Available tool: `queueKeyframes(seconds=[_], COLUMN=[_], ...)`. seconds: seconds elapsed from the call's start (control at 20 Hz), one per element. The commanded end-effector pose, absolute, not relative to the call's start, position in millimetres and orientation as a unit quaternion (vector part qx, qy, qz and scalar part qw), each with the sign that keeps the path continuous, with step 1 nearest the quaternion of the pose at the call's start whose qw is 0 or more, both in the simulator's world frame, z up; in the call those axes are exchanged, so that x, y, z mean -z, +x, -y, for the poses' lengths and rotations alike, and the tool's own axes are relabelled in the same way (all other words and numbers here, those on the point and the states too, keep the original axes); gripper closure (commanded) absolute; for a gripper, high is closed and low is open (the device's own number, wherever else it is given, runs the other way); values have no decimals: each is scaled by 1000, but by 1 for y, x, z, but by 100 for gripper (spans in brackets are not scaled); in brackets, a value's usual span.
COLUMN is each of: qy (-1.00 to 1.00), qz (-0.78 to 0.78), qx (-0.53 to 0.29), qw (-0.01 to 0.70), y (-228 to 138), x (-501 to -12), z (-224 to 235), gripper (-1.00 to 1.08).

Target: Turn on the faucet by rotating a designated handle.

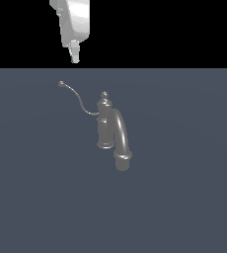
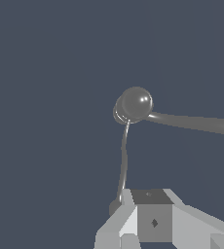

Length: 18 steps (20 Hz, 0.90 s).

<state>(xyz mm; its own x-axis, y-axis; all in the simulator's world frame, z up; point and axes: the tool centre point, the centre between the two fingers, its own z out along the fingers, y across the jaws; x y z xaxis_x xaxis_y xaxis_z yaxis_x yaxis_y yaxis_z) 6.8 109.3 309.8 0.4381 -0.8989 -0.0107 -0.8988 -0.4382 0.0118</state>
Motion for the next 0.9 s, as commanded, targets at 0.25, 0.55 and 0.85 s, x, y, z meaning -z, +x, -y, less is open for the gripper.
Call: queueKeyframes(seconds=[0.25, 0.55, 0.85], qy=[806, 783, 771], qz=[591, 622, 637], qx=[3, 1, 0], qw=[1, 0, 0], y=[30, 41, 46], x=[-274, -254, -243], z=[-134, -147, -154], gripper=[108, 108, 108])
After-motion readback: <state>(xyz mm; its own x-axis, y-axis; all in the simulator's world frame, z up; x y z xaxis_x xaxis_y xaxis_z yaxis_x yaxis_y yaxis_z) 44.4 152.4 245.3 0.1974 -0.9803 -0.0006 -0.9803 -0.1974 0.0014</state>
